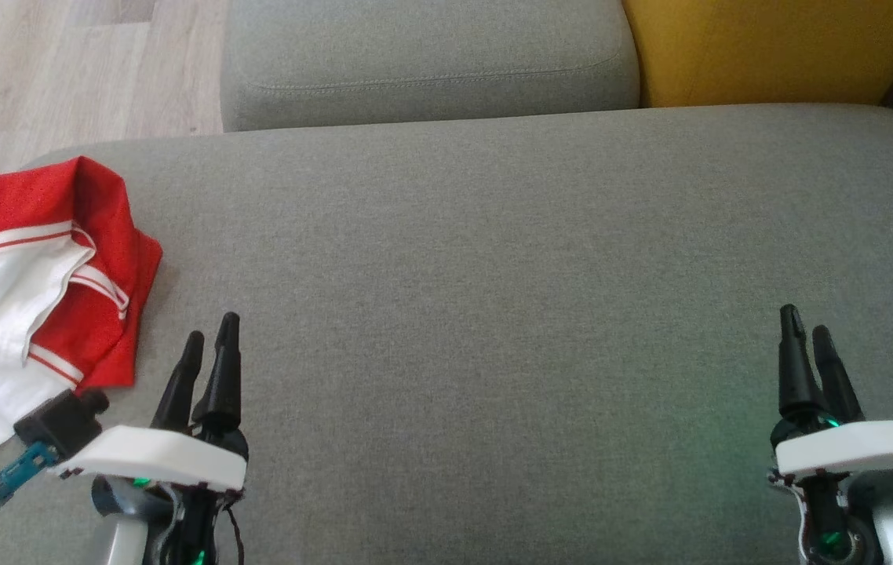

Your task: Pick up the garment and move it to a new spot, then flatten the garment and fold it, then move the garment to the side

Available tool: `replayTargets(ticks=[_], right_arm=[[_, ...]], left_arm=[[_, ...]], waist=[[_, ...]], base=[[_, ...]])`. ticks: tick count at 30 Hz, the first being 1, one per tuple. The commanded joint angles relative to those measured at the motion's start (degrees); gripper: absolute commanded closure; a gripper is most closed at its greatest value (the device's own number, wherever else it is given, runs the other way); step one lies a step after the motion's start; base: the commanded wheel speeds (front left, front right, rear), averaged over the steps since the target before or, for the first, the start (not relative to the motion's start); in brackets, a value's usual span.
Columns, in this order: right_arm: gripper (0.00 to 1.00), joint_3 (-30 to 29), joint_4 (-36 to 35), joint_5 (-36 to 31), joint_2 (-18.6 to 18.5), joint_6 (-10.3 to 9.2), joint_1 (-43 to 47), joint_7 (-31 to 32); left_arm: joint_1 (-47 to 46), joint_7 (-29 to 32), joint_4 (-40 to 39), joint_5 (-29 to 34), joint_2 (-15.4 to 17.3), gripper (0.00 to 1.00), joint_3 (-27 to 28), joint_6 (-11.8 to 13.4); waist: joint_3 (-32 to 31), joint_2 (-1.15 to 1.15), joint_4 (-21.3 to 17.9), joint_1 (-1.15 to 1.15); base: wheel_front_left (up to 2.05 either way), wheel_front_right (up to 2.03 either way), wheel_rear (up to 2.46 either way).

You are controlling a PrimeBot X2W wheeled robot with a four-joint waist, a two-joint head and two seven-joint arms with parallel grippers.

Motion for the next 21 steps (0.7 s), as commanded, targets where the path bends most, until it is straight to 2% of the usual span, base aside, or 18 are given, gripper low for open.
replayTargets(ticks=[1, 21], right_arm=[[0.0, 0.76, -2.31, -0.83, -1.06, -0.02, -1.68, -0.54], [0.0, 2.45, -2.29, -18.8, -0.78, -0.03, -1.33, -2.11]], left_arm=[[-2.98, -0.63, -2.31, 0.88, 1.14, 0.0, 0.76, 0.14], [-1.95, -4.15, -3.93, 16.55, 3.14, 0.0, -3.0, 2.66]], waist=[[0.0, 0.0, 0.0, 0.0], [-0.06, 0.0, 0.04, 0.0]], base=[[0.0, 0.0, 0.0], [0.0, 0.0, 0.0]])
